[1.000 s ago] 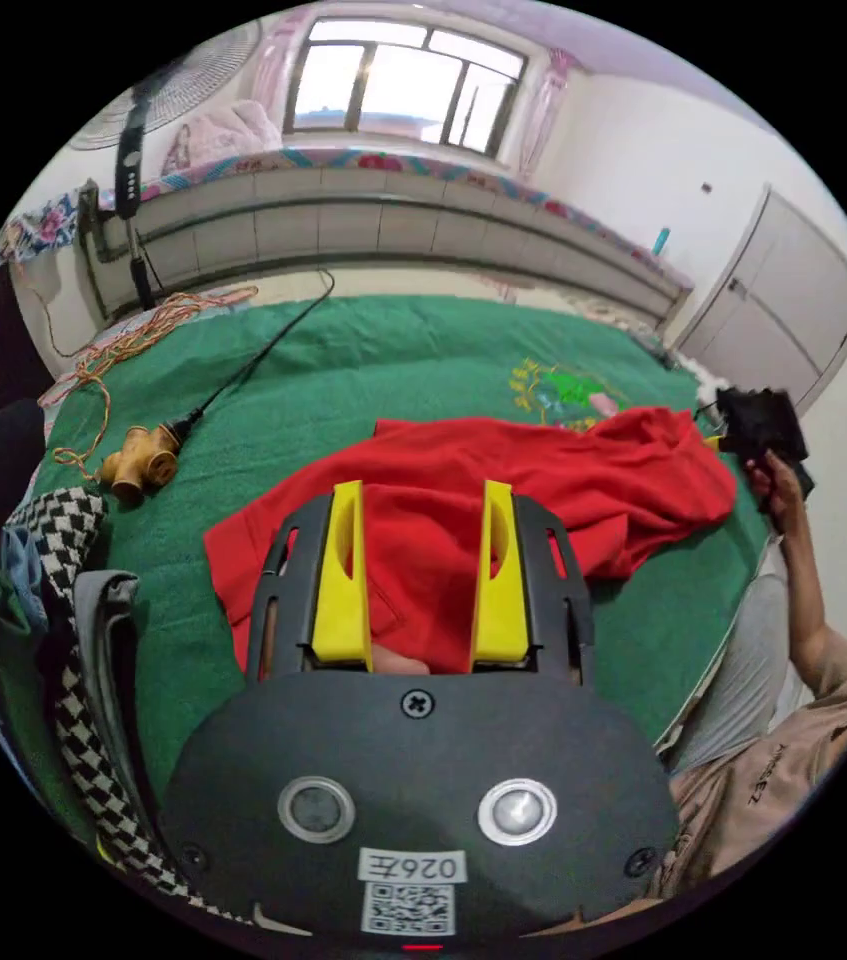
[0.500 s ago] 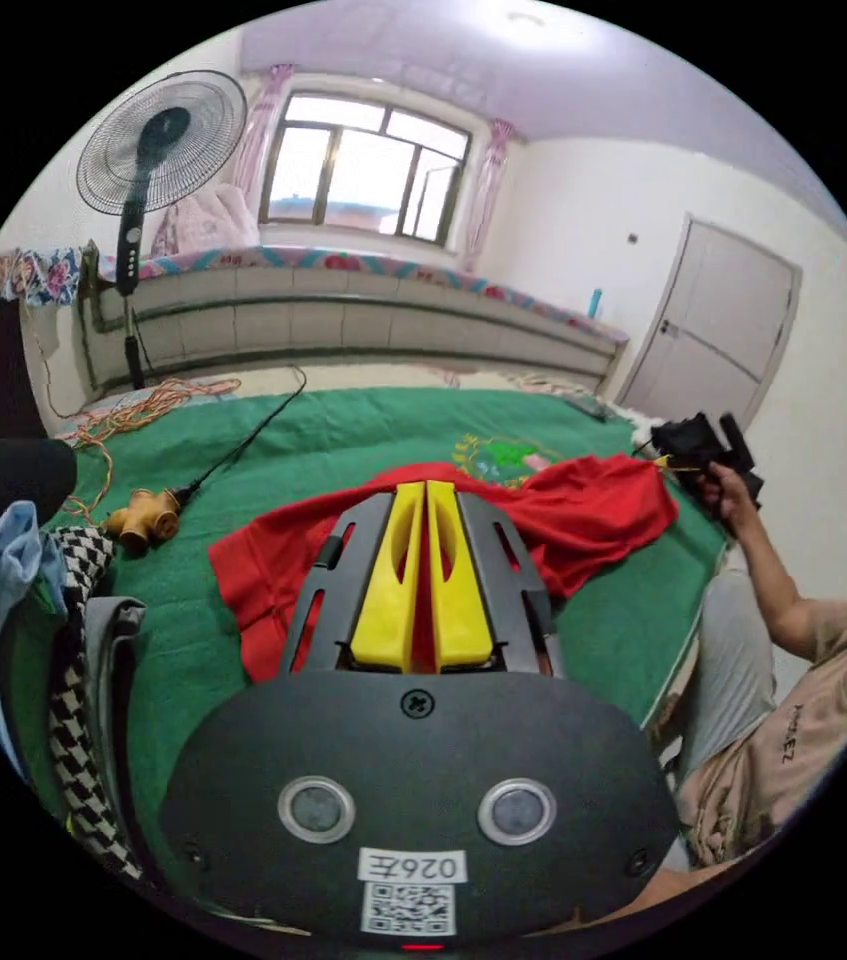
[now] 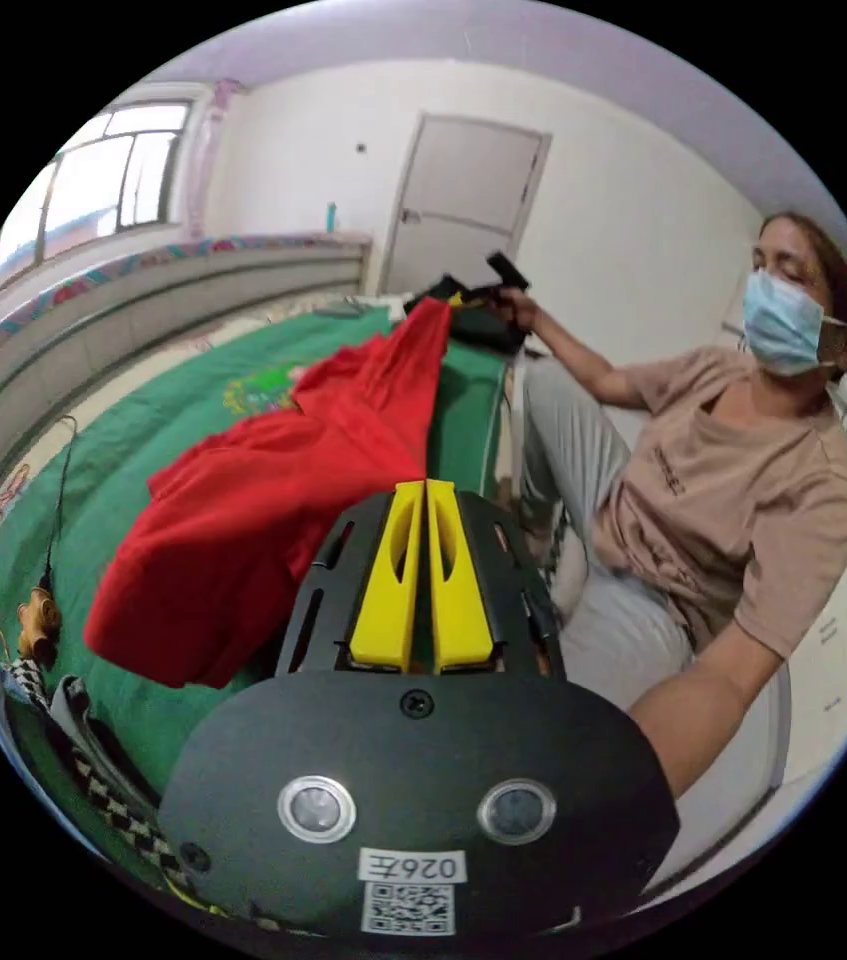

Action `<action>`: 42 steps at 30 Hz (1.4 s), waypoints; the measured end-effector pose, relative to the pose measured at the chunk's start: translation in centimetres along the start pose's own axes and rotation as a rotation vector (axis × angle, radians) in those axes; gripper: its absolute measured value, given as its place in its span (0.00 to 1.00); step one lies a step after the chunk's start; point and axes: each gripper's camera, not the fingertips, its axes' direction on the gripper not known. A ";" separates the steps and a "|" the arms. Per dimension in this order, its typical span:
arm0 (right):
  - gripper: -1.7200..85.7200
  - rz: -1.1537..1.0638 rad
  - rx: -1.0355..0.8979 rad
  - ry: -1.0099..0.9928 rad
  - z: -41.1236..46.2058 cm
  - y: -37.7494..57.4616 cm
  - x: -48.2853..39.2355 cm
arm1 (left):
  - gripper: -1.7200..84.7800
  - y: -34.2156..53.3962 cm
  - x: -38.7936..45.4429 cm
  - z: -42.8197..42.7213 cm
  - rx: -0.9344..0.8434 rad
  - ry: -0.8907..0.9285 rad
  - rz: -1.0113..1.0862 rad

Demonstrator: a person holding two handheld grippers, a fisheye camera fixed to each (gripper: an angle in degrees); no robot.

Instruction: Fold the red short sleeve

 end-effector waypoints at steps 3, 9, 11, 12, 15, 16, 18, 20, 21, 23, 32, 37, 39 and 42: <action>0.01 0.123 -0.392 0.284 3.2 1.6 1.3 | 0.01 1.1 2.1 1.5 -0.230 0.090 0.055; 0.01 0.342 -0.497 0.594 4.0 2.6 3.1 | 0.01 3.5 3.0 -4.2 -0.022 -0.101 -0.019; 0.01 0.353 -0.336 0.650 2.6 1.9 2.2 | 0.01 4.3 1.1 -8.1 0.309 -0.236 -0.202; 0.01 0.316 -0.216 0.639 1.9 1.3 1.3 | 0.02 4.2 0.5 -8.4 0.351 -0.273 -0.253; 0.00 0.253 0.066 0.591 0.6 0.5 -0.5 | 0.05 2.0 -3.8 -7.3 0.372 -0.510 -0.478; 0.01 0.249 0.109 0.576 0.4 0.4 -0.7 | 0.09 0.5 -5.8 -6.2 0.353 -0.570 -0.526; 0.01 0.256 0.219 0.500 0.3 0.2 -0.1 | 0.17 -1.8 -9.2 -4.0 0.308 -0.563 -0.541; 0.01 0.285 0.256 0.443 0.5 -0.1 1.3 | 0.24 -4.7 -14.8 -0.4 0.159 -0.507 -0.583; 0.03 0.318 0.279 0.408 0.7 -0.5 2.6 | 0.25 -5.3 -16.3 0.5 0.113 -0.498 -0.595; 0.05 0.372 0.285 0.326 1.2 -1.5 4.8 | 0.26 -7.1 -21.6 3.7 -0.030 -0.488 -0.649; 0.15 0.425 0.051 0.445 8.6 -6.7 10.2 | 0.26 -8.4 -31.7 10.2 -0.317 -0.544 -0.790; 0.02 0.321 -0.064 0.586 9.9 -7.7 8.2 | 0.10 -10.4 -30.1 11.8 -0.332 -0.535 -0.584; 0.01 0.331 -0.050 0.497 8.7 -7.6 8.0 | 0.07 -10.5 -29.9 11.0 -0.288 -0.519 -0.588; 0.01 0.299 0.144 0.477 4.3 -6.9 5.3 | 0.06 -9.7 -29.5 6.6 -0.090 -0.481 -0.637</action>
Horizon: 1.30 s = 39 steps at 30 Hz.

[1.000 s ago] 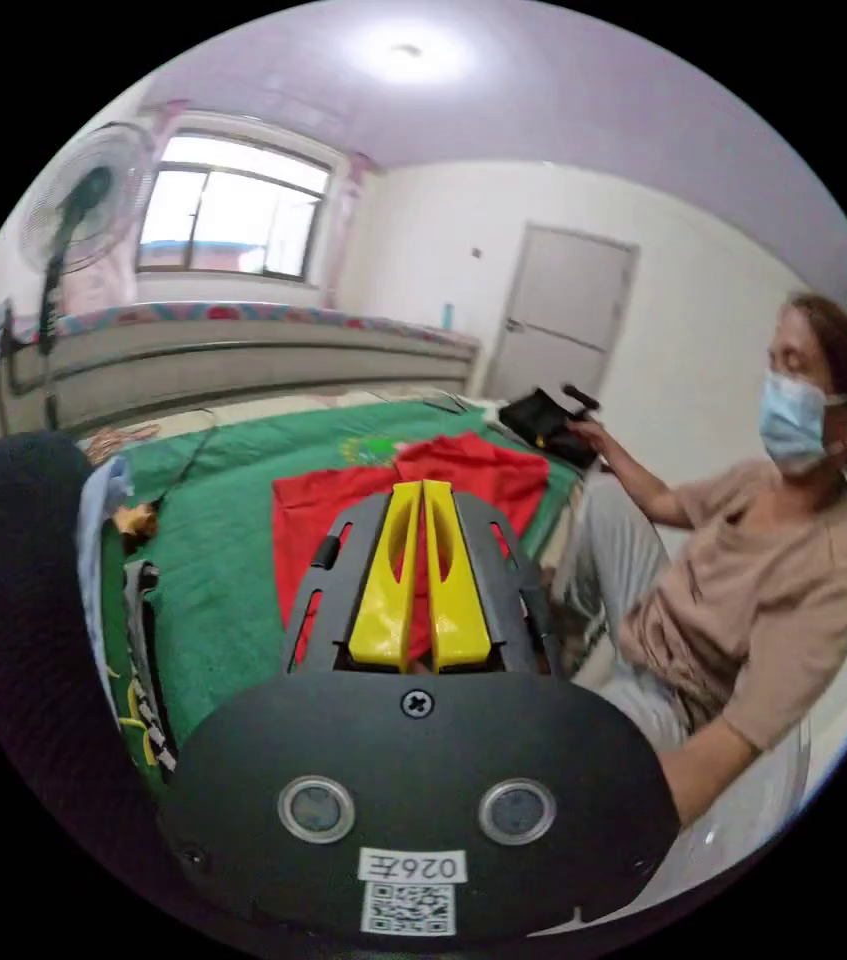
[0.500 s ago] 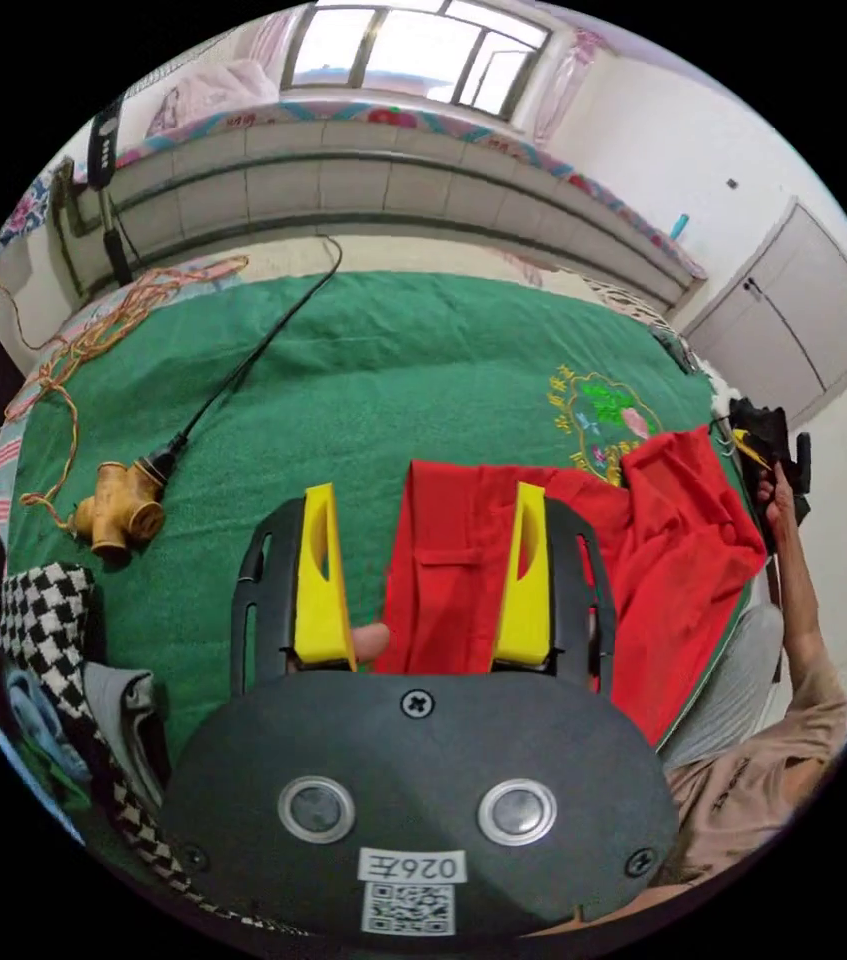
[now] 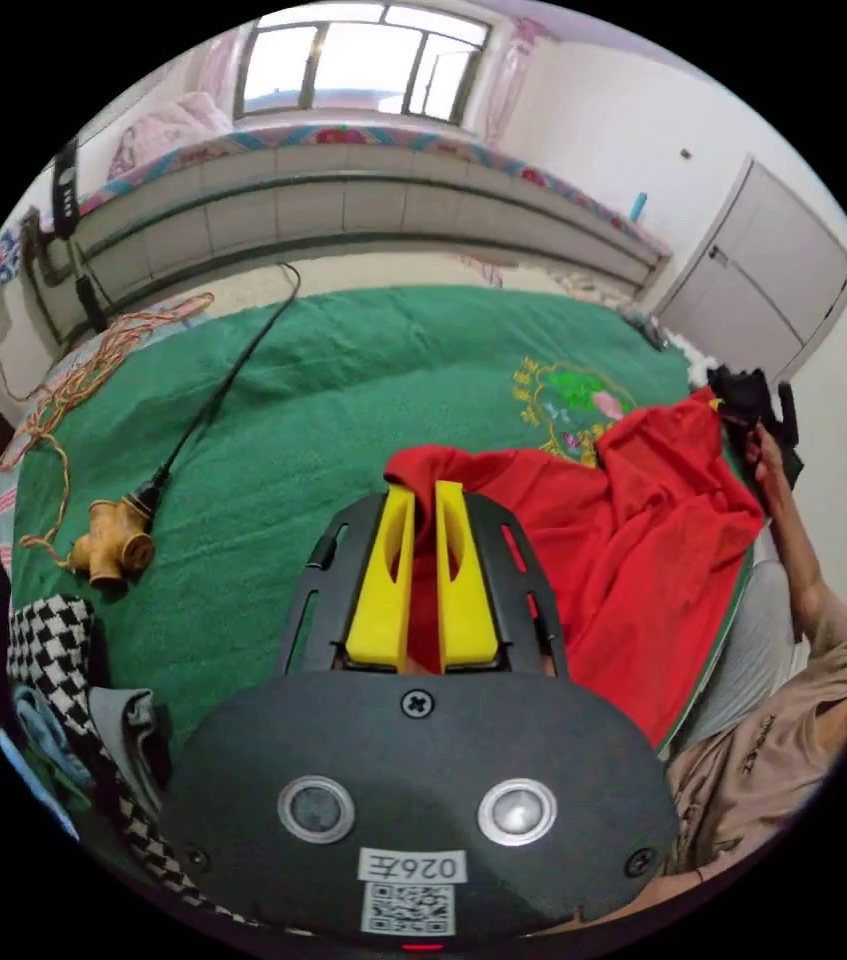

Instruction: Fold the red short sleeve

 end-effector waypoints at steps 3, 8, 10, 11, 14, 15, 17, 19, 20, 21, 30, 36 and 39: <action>0.00 0.009 0.220 -0.001 -5.6 0.8 -0.4 | 0.05 1.6 -2.2 -5.1 0.177 -0.018 -0.087; 0.00 0.019 0.305 -0.011 -7.1 -1.6 -1.1 | 0.05 3.3 -6.7 -8.7 0.252 -0.060 -0.220; 0.00 0.010 0.249 0.047 -5.4 -3.5 -1.6 | 0.05 3.3 -8.1 -7.8 0.227 -0.056 -0.256; 0.00 0.015 0.209 0.059 -3.9 -4.6 -1.7 | 0.05 3.2 -9.0 -6.8 0.213 -0.043 -0.282; 0.00 0.027 0.101 0.126 0.8 -6.7 -1.9 | 0.06 2.7 -11.1 -3.6 0.171 -0.016 -0.362; 0.01 0.032 0.054 0.157 2.9 -7.3 -1.9 | 0.06 2.5 -11.5 -2.9 0.159 -0.012 -0.379; 0.01 0.036 -0.035 0.193 6.2 -8.2 -1.8 | 0.08 1.7 -12.7 0.6 0.065 -0.010 -0.435; 0.01 0.040 -0.162 0.268 9.2 -9.1 -1.8 | 0.09 1.4 -13.4 2.5 -0.017 -0.007 -0.471; 0.01 0.026 -0.199 0.369 10.2 -9.4 -2.0 | 0.10 1.6 -13.6 2.2 0.007 0.020 -0.480; 0.01 -0.010 -0.178 0.496 10.2 -9.4 -2.7 | 0.09 1.7 -13.6 1.9 0.023 0.023 -0.475; 0.08 -0.132 -0.084 0.444 7.6 -4.1 -5.0 | 0.01 2.4 -3.2 -1.8 0.205 -0.118 -0.119; 0.08 0.048 -0.122 0.189 8.5 -2.6 0.1 | 0.01 1.8 0.3 3.8 0.076 -0.108 -0.074; 0.01 -0.025 -0.183 0.115 7.3 -2.2 -0.2 | 0.01 2.3 0.5 5.9 -0.004 -0.114 -0.100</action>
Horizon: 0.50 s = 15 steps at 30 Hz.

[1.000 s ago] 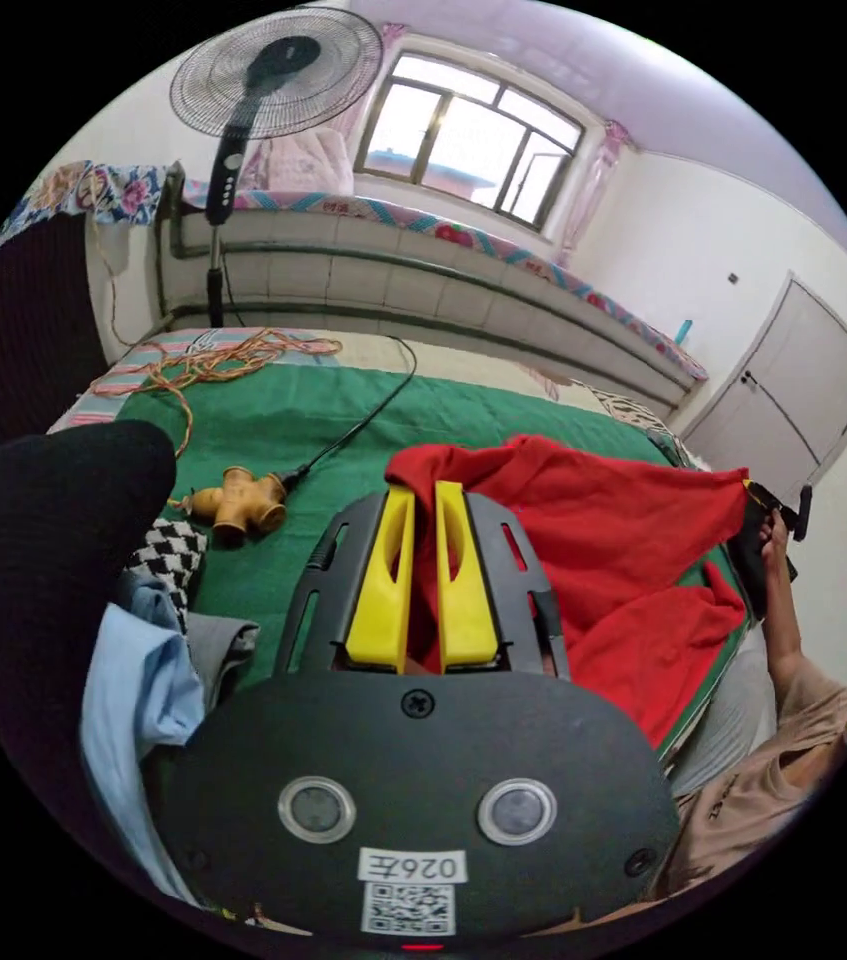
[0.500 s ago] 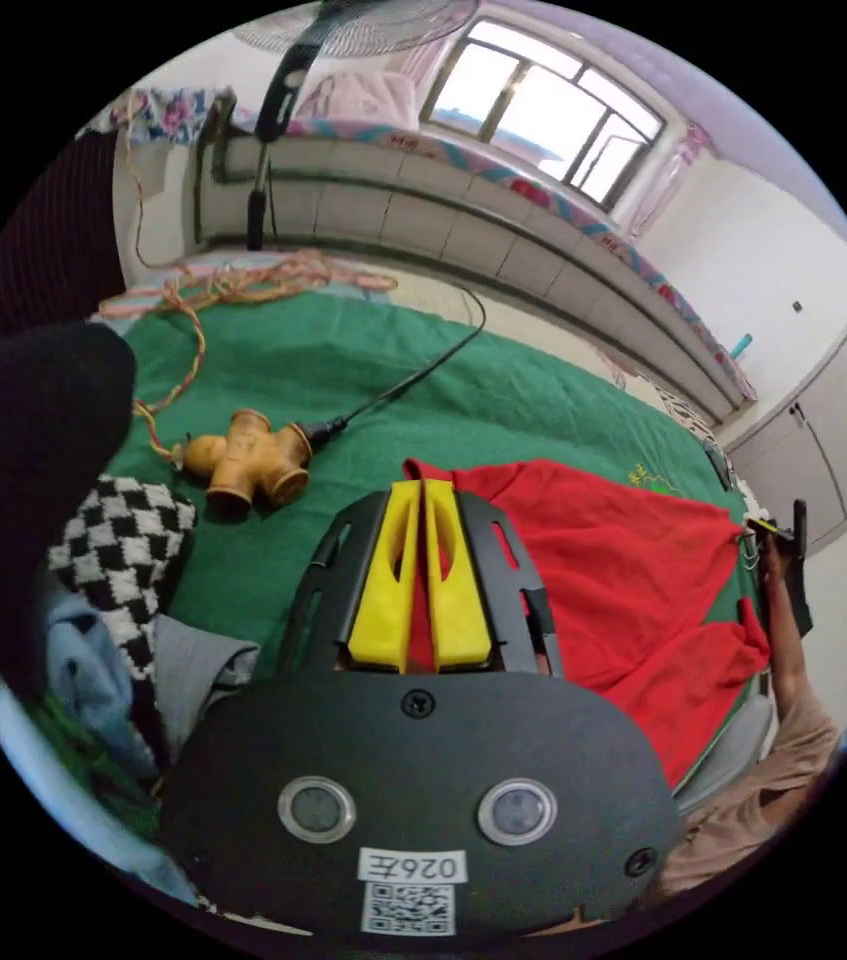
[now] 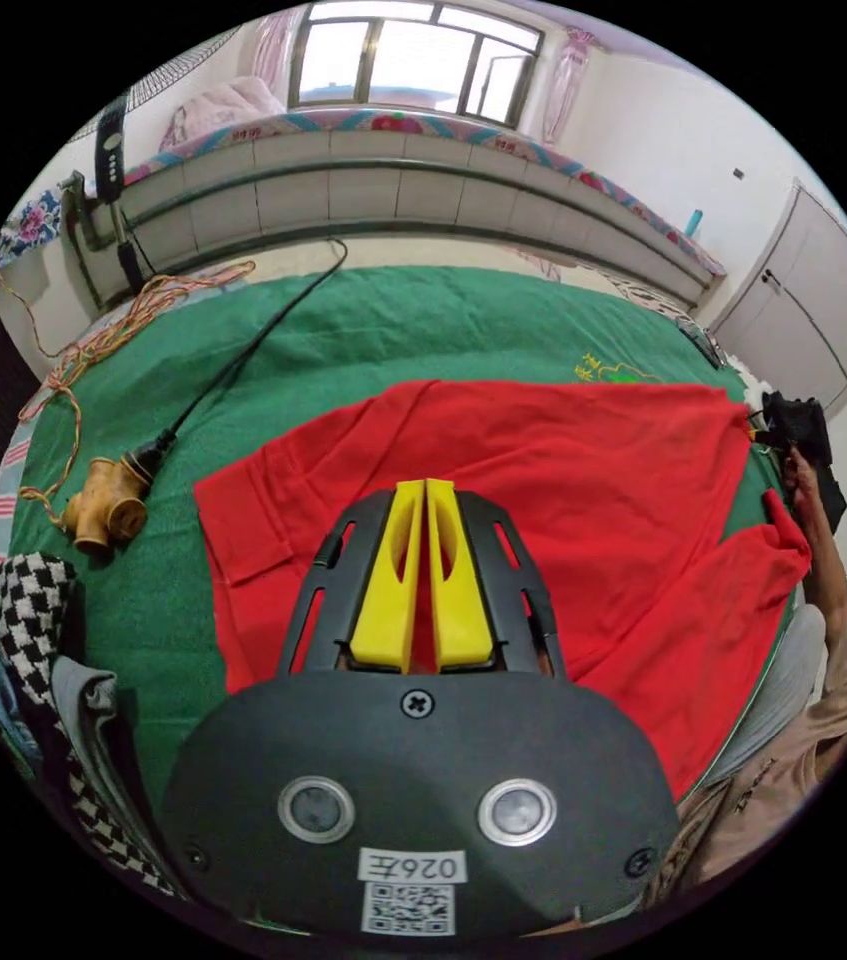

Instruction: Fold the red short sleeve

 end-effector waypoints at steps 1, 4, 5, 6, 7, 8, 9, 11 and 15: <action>0.01 -0.014 -0.001 0.020 -0.4 0.4 0.0 | 0.01 0.5 0.3 -0.4 0.026 -0.009 0.007; 0.02 -0.063 -0.039 0.079 -1.1 2.5 0.4 | 0.01 1.5 0.7 -0.4 -0.001 -0.077 0.036; 0.04 -0.070 -0.075 0.090 -0.9 2.9 0.6 | 0.01 1.6 0.5 0.0 -0.024 -0.060 0.030; 0.05 -0.047 -0.056 0.117 -1.4 3.3 0.7 | 0.01 1.7 0.4 -0.1 -0.025 -0.051 0.023; 0.05 -0.042 -0.046 0.129 -1.7 3.4 0.6 | 0.01 1.8 0.3 -0.4 -0.027 -0.038 0.010; 0.04 -0.046 -0.012 0.181 -2.3 3.7 0.1 | 0.01 2.0 0.4 -0.8 -0.027 -0.040 0.007; 0.03 -0.058 0.053 0.242 -3.1 4.1 -0.9 | 0.01 2.1 0.6 -1.1 -0.019 -0.052 0.013; 0.02 -0.125 0.157 0.243 -3.9 4.6 -2.8 | 0.01 2.8 2.0 -1.4 -0.012 -0.127 0.091; 0.01 -0.259 -0.058 0.387 1.2 3.5 -4.7 | 0.01 3.8 2.9 -0.4 -0.060 -0.208 0.183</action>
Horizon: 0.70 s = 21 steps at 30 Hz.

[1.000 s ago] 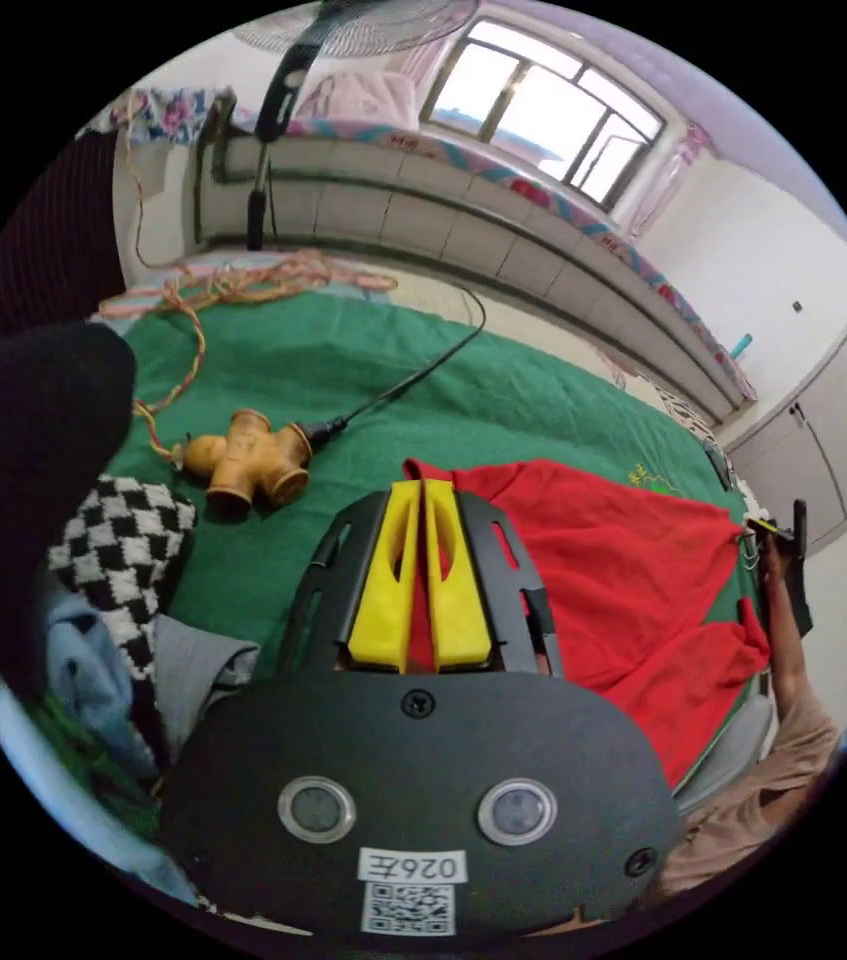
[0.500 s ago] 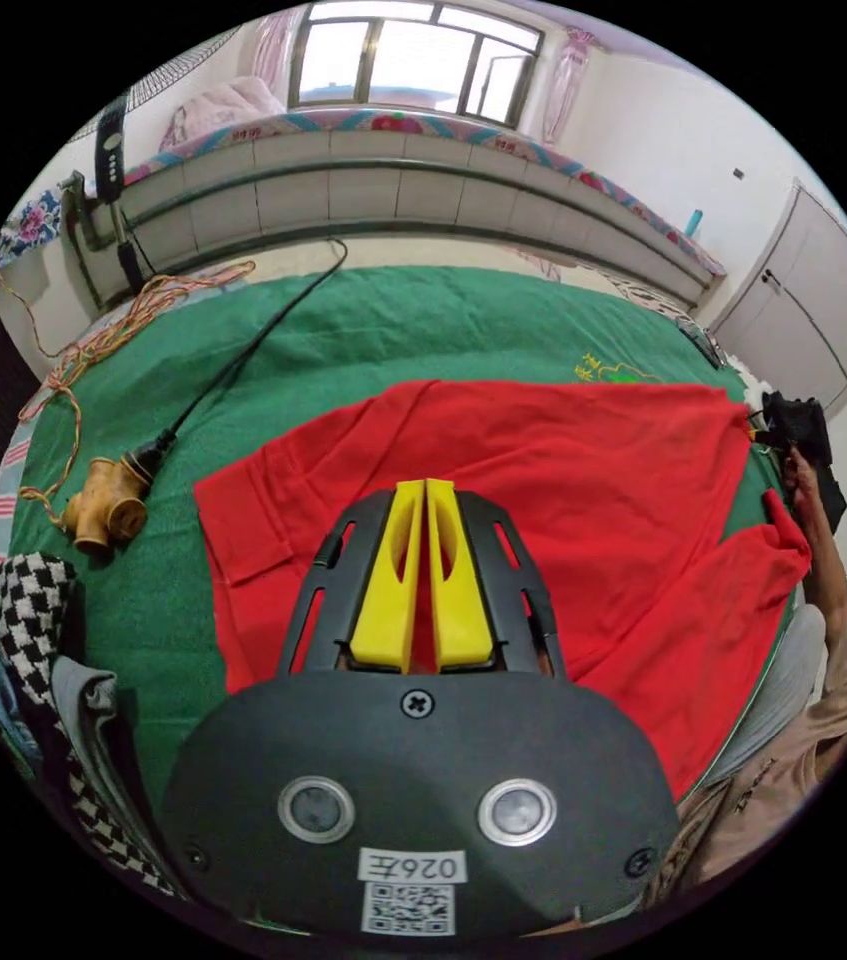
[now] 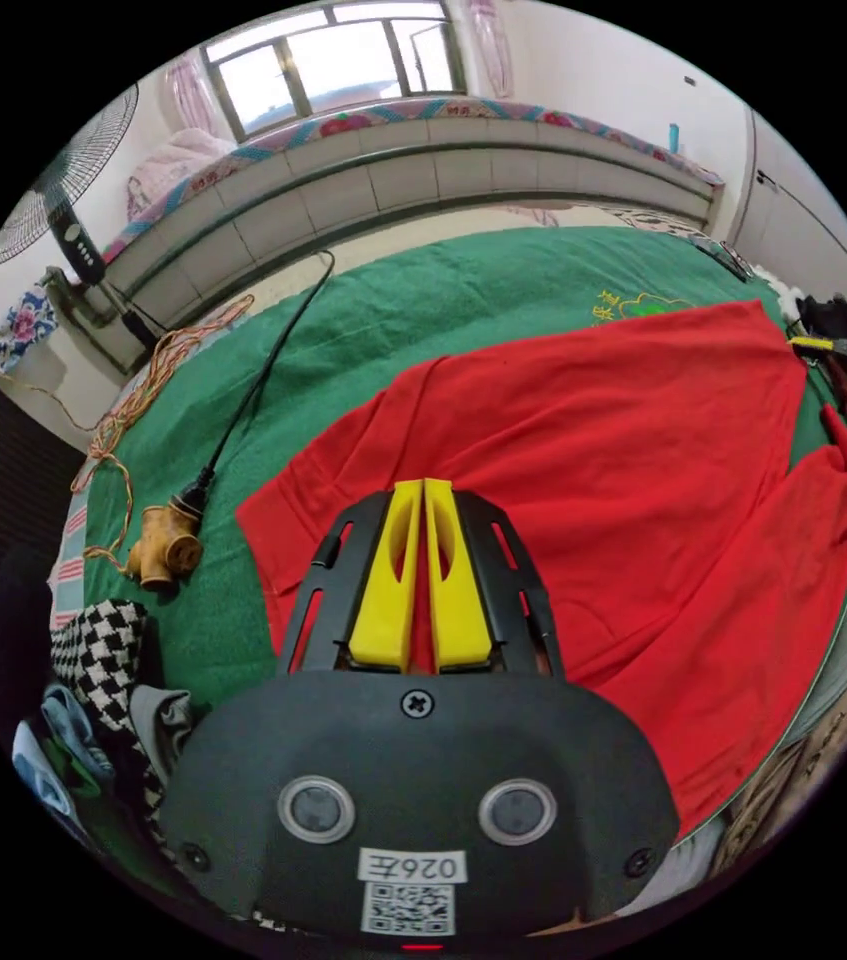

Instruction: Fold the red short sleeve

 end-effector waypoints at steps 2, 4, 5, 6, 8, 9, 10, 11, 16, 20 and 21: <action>0.01 0.070 0.092 -0.016 -1.8 1.3 0.9 | 0.01 0.8 -1.0 -1.7 -0.026 0.017 -0.058; 0.01 0.104 0.222 -0.119 -4.8 3.9 2.2 | 0.01 2.7 -1.8 -5.0 0.060 -0.007 -0.098; 0.01 0.118 0.330 -0.174 -7.2 6.5 3.1 | 0.01 4.7 -2.3 -8.0 0.167 0.021 -0.115; 0.01 0.150 0.443 -0.208 -9.5 9.5 4.0 | 0.01 5.9 -2.5 -9.6 0.232 0.051 -0.123; 0.01 0.181 0.619 -0.283 -12.4 14.3 5.3 | 0.01 11.8 -3.9 -15.6 0.510 0.219 -0.170; 0.01 0.213 0.701 -0.355 -13.5 17.1 6.2 | 0.01 13.4 -4.2 -16.7 0.568 0.276 -0.176; 0.01 0.213 0.717 -0.400 -13.9 18.3 6.6 | 0.01 16.4 -5.2 -18.4 0.652 0.387 -0.193; 0.01 0.211 0.704 -0.475 -14.1 20.1 7.2 | 0.01 19.2 -6.1 -19.4 0.683 0.482 -0.218; 0.02 0.166 0.444 -0.614 -11.6 23.9 7.3 | 0.01 29.2 -7.7 -20.8 0.511 0.498 -0.337; 0.08 0.114 0.286 -0.651 -9.7 24.6 6.3 | 0.08 35.1 -7.1 -20.7 0.363 0.395 -0.418; 0.09 0.091 0.246 -0.646 -9.3 24.3 5.9 | 0.10 35.6 -6.9 -20.7 0.352 0.381 -0.423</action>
